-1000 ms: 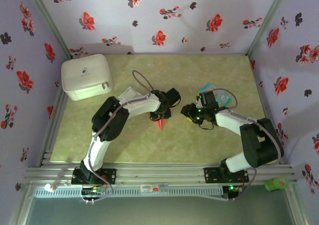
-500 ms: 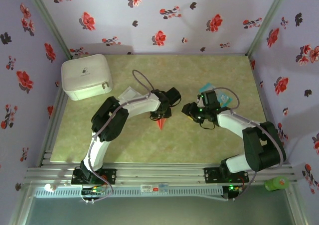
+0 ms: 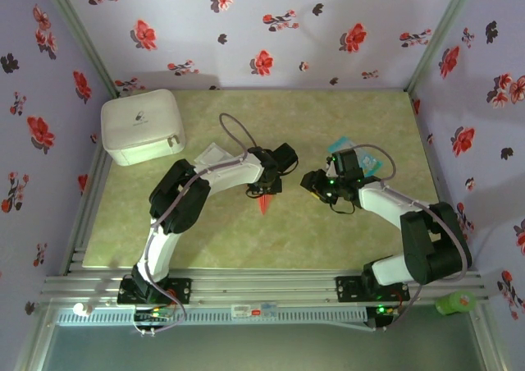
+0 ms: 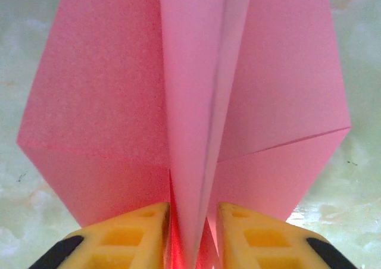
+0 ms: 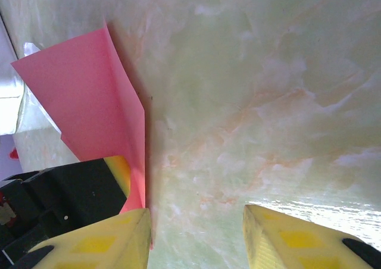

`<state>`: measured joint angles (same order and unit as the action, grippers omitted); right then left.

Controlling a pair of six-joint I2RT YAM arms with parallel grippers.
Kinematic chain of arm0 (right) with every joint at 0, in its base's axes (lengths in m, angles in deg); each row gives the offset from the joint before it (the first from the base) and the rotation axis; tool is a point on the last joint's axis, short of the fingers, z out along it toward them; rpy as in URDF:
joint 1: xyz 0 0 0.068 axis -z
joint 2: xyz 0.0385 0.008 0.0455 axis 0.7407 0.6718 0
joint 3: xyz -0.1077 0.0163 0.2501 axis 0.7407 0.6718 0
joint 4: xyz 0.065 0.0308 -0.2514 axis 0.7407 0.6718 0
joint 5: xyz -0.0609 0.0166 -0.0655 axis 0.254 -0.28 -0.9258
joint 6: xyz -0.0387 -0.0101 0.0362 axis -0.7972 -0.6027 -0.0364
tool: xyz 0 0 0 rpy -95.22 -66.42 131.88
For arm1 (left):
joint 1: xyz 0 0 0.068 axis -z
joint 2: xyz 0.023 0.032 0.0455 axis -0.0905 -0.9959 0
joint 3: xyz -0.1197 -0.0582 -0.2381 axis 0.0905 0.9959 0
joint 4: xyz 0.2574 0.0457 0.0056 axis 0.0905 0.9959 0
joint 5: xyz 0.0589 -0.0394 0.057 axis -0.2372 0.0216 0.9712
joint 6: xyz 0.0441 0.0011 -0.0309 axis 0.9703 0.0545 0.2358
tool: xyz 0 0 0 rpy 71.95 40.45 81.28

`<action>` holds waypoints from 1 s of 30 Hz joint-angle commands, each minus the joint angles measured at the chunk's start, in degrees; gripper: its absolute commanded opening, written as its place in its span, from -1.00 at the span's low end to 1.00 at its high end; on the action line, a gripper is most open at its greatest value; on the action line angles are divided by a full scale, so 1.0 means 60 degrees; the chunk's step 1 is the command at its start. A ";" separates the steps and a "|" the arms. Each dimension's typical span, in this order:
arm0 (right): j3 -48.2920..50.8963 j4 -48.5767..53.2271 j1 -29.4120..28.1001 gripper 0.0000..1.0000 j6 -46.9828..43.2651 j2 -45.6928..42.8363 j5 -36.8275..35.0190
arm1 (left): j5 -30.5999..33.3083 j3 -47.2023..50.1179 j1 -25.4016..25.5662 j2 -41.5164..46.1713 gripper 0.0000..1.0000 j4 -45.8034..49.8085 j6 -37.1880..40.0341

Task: Fold a paper plane with a square sheet of paper (pick it up from the middle)
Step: Move a paper plane to the center of the table.

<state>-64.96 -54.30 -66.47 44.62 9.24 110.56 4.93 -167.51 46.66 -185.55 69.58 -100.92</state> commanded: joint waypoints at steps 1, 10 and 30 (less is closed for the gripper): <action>-0.0144 0.0164 0.0066 -0.11 -0.0128 -0.0143 -0.0173 | 0.0262 0.0125 0.0045 0.0343 -0.53 0.0135 0.0403; -0.0174 0.0152 0.0066 -0.11 -0.0120 -0.0074 -0.0200 | -0.0060 0.0532 -0.0143 0.0463 -0.58 -0.0334 0.0435; -0.0197 0.0083 0.0066 -0.09 -0.0075 0.0115 -0.0151 | -0.0827 0.1558 -0.0284 0.0413 -0.56 -0.1326 0.0897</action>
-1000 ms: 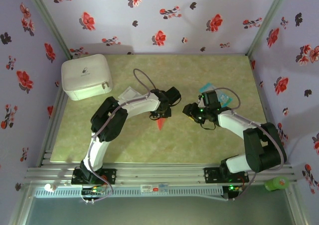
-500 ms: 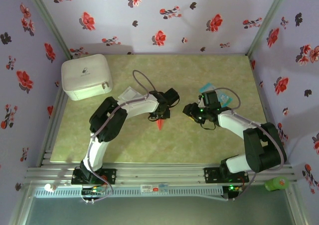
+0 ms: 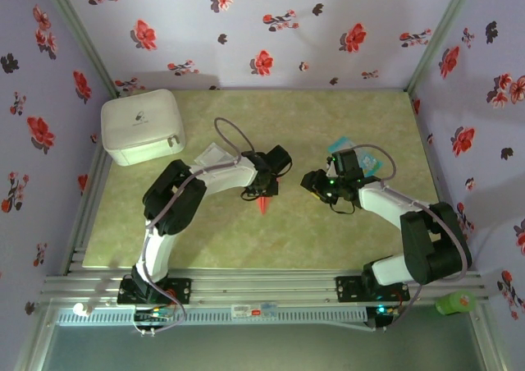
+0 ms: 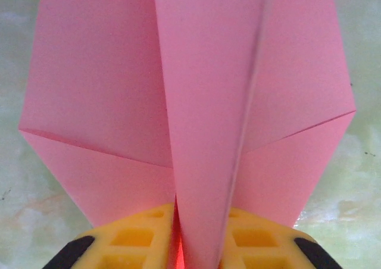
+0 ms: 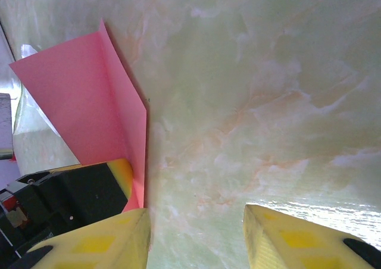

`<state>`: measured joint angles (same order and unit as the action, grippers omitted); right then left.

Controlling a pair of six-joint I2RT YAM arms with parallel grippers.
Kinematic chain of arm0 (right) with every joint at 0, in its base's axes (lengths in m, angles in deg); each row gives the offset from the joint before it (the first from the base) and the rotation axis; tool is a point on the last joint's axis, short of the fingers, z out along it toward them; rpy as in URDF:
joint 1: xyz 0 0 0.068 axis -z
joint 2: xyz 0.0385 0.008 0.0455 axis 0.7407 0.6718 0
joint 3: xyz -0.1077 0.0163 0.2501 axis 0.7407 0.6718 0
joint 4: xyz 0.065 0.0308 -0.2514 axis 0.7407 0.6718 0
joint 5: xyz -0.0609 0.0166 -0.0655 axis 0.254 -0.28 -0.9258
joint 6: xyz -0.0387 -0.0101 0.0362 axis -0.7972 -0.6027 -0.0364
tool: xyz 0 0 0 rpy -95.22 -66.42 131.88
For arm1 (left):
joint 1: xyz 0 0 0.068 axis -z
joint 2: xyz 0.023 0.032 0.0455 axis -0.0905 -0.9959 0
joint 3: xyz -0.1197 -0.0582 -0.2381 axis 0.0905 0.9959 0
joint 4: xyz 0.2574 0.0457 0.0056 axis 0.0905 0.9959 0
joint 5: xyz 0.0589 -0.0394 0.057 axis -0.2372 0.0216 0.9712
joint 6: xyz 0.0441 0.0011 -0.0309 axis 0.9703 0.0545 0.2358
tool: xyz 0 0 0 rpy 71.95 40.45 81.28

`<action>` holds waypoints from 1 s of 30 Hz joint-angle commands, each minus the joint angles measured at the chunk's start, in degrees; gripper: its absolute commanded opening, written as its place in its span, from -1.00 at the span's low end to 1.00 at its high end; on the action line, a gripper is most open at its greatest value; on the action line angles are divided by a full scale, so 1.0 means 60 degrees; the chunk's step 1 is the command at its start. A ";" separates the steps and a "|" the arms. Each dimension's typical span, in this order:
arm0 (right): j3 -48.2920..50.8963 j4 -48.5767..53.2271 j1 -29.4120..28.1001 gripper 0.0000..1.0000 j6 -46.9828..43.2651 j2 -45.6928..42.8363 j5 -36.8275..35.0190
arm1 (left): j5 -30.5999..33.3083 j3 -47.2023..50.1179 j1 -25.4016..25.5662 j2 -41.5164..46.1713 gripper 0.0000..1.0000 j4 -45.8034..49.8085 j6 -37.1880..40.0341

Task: Fold a paper plane with a square sheet of paper (pick it up from the middle)
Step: Move a paper plane to the center of the table.

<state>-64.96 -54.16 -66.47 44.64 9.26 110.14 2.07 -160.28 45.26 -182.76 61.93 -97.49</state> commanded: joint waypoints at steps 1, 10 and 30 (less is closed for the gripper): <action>-0.0196 0.0055 0.0062 -0.09 -0.0069 0.0104 -0.0085 | -0.0393 0.0382 -0.0045 -0.0079 -0.54 -0.0082 0.0397; -0.0189 0.0025 0.0065 -0.09 -0.0037 0.0112 -0.0104 | -0.0681 0.0488 -0.0016 -0.0289 -0.31 -0.0222 0.0509; -0.0340 0.0241 0.0066 -0.09 -0.0234 0.0008 -0.0234 | -0.0527 0.0108 -0.0008 0.0325 -0.22 -0.0172 -0.0576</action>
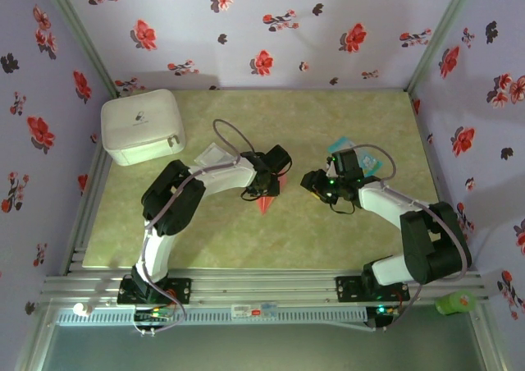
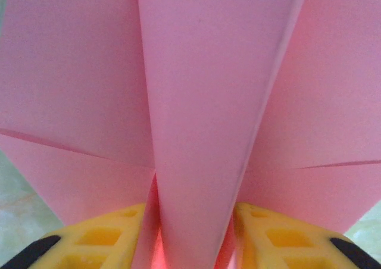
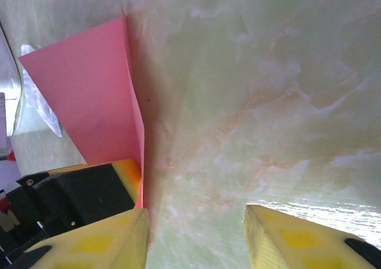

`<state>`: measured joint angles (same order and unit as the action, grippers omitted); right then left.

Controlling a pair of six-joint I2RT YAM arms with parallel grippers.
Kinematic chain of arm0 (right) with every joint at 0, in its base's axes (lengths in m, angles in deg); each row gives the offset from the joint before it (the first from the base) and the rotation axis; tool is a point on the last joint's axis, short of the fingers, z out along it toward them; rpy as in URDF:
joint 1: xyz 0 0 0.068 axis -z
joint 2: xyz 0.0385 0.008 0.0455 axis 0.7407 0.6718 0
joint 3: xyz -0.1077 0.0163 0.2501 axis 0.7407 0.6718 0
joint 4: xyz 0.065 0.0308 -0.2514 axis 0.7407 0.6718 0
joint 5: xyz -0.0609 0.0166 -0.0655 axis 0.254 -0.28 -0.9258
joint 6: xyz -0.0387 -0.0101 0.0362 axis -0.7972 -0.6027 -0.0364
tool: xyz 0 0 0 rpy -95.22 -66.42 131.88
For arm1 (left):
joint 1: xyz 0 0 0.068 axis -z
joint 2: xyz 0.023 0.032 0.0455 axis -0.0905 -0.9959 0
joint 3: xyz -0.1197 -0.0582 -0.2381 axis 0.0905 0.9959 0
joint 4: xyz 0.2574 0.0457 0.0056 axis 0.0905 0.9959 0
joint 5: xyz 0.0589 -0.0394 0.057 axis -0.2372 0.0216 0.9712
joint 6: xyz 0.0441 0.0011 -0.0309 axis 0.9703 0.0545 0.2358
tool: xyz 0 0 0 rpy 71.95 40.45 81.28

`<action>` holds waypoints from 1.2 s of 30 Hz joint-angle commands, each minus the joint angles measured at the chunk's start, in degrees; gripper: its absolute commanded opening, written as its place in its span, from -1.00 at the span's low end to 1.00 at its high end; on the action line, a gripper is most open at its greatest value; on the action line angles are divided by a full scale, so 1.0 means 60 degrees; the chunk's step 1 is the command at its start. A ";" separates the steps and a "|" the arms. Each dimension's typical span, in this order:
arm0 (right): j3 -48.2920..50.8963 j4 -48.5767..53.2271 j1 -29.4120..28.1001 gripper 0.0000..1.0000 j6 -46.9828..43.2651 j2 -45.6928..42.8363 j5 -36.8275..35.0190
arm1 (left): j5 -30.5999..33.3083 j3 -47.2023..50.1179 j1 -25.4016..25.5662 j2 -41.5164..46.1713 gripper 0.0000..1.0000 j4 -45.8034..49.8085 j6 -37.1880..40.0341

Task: Fold a paper plane with a square sheet of paper (pick it up from the middle)
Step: Move a paper plane to the center of the table.

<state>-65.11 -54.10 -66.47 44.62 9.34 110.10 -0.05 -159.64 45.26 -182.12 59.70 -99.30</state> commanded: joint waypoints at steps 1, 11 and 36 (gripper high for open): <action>-0.0327 0.0286 0.0078 -0.09 -0.0251 -0.0038 -0.0268 | -0.0141 -0.0020 -0.0008 0.0333 -0.21 0.0195 -0.0268; -0.0428 0.0597 0.0109 -0.08 -0.0441 -0.0260 -0.0472 | 0.0146 -0.0071 -0.0060 0.0975 -0.20 0.0215 -0.0487; -0.1484 0.2273 0.0242 -0.03 -0.2341 -0.1856 -0.3168 | 0.0653 0.3042 -0.1356 0.4824 -0.18 -0.1946 0.0192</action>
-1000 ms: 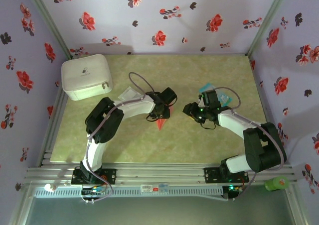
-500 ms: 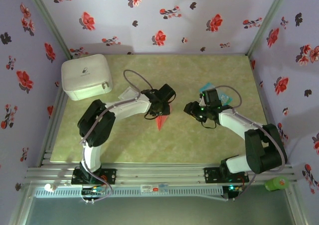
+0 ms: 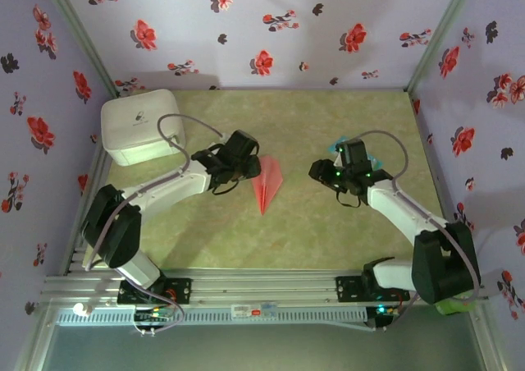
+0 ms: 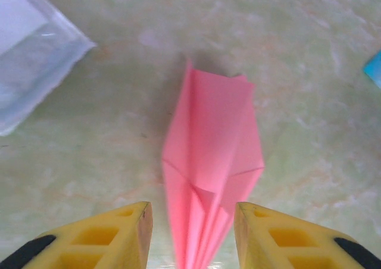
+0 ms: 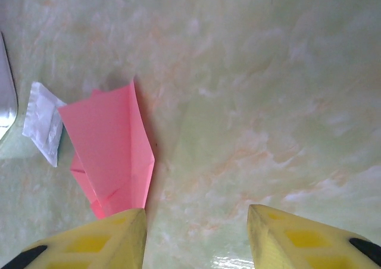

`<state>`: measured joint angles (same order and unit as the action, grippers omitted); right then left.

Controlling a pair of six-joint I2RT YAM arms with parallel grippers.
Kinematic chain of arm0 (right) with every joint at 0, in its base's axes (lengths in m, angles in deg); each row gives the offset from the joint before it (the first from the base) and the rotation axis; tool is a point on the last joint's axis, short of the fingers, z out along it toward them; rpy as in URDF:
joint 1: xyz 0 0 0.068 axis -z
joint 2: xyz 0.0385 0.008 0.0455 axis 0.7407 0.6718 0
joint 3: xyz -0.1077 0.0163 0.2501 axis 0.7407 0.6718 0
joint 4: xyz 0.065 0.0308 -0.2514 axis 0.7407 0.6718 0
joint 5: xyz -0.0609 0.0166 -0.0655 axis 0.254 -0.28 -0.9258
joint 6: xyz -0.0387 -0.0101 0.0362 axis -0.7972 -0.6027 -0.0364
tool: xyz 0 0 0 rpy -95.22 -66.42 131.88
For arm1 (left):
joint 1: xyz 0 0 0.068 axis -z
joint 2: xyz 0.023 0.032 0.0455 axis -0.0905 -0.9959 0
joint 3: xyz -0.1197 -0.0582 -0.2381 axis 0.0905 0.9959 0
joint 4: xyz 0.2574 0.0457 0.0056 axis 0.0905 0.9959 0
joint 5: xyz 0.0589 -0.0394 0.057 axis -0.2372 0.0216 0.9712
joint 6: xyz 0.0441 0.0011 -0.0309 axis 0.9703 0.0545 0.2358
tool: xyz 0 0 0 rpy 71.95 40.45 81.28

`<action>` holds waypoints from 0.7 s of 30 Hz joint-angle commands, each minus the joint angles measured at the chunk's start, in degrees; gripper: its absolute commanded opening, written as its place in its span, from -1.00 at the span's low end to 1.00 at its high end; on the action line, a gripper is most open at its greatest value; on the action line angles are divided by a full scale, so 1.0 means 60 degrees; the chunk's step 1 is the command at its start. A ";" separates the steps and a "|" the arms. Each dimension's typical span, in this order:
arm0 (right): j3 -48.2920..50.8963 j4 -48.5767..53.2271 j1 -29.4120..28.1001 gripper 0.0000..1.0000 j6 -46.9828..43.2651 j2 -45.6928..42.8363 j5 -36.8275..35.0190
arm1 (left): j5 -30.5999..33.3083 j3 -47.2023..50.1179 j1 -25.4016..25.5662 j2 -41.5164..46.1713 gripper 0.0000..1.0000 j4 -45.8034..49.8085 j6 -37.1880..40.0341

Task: Fold a paper plane with a square sheet of paper (pick it up from the middle)
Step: Move a paper plane to the center of the table, then reset both arms

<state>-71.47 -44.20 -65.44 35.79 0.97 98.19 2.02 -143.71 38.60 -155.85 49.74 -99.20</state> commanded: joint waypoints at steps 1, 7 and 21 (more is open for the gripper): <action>-0.0494 0.0784 0.0079 -0.02 -0.1101 -0.0629 -0.1715 | 0.0323 0.0597 -0.0369 0.0635 -0.18 -0.0365 0.0206; -0.0497 0.0811 0.0216 0.23 -0.2411 -0.1385 -0.4500 | 0.0344 0.1804 -0.1155 0.1719 -0.18 -0.0746 0.0210; 0.2192 -0.4356 0.0928 0.64 -0.5203 -0.1835 -0.6694 | 0.2558 0.4875 -0.2984 0.4978 0.77 -0.2169 0.3605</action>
<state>-63.36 -55.72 -60.17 10.39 -11.55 60.70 10.24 -118.14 22.90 -128.51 42.35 -86.19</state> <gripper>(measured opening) 0.817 0.821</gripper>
